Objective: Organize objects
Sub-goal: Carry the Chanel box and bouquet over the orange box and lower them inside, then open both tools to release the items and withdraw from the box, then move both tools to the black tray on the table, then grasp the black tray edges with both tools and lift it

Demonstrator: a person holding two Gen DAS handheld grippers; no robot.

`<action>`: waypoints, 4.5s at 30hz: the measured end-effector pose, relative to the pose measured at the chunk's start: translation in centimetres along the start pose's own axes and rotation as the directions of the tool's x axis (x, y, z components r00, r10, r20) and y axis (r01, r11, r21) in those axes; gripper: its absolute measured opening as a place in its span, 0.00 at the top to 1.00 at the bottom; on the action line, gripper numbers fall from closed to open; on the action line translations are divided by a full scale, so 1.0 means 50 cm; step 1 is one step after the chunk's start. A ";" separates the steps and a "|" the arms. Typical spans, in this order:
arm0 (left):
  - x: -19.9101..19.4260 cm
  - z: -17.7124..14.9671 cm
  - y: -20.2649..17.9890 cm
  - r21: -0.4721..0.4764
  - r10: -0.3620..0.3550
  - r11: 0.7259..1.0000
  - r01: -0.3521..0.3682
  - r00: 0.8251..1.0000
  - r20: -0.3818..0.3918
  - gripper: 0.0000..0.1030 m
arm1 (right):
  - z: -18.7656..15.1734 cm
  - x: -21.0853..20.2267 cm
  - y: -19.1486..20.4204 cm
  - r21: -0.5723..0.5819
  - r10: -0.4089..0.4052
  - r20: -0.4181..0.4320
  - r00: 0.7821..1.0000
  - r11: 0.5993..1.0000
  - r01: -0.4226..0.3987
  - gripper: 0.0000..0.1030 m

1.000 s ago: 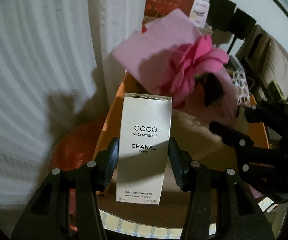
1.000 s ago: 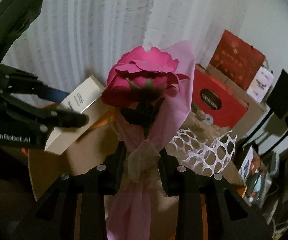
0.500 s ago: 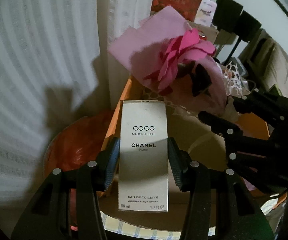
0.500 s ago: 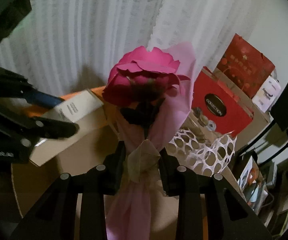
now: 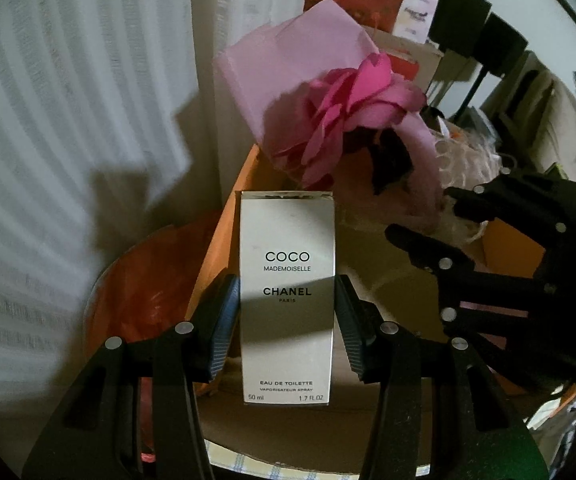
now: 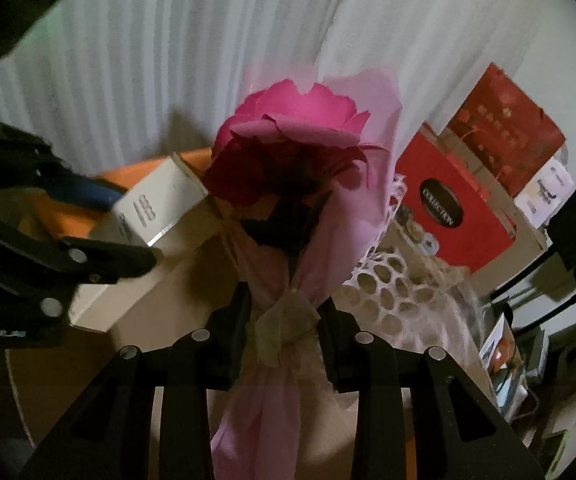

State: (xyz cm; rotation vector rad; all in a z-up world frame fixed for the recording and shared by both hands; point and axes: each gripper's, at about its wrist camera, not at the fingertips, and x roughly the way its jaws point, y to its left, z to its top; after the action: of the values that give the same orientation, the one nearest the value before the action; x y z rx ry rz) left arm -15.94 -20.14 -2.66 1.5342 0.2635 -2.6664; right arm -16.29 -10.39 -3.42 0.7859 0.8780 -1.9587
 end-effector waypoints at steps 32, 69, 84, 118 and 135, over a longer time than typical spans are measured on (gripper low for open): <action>-0.050 -0.020 -0.027 0.049 0.058 0.997 -0.062 0.996 0.065 0.28 | -0.100 -0.183 -0.119 0.390 -0.088 -0.057 0.994 0.915 0.104 0.37; -0.125 -0.111 -0.213 0.217 -0.052 0.976 0.020 0.988 0.142 0.01 | -0.362 -0.357 -0.120 0.605 -0.242 -0.115 0.964 0.752 0.260 0.15; -0.116 -0.142 -0.360 0.294 -0.180 0.945 0.143 0.978 0.103 0.01 | -0.510 -0.435 -0.190 0.714 -0.311 -0.173 0.934 0.614 0.337 0.15; 0.042 -0.038 -0.649 0.328 -0.191 0.924 0.195 0.981 -0.047 0.24 | -0.730 -0.425 -0.415 0.834 -0.294 -0.278 0.914 0.398 0.382 0.39; 0.183 -0.003 -0.718 0.278 -0.130 0.944 0.176 0.975 -0.178 0.44 | -0.751 -0.303 -0.502 0.891 -0.134 -0.251 0.959 0.355 0.283 0.58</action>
State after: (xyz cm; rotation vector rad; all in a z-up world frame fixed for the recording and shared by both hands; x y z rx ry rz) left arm -25.12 15.55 -6.30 1.8863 -0.0095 -2.8092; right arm -23.60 36.64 -5.51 1.5101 -0.2360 -2.6421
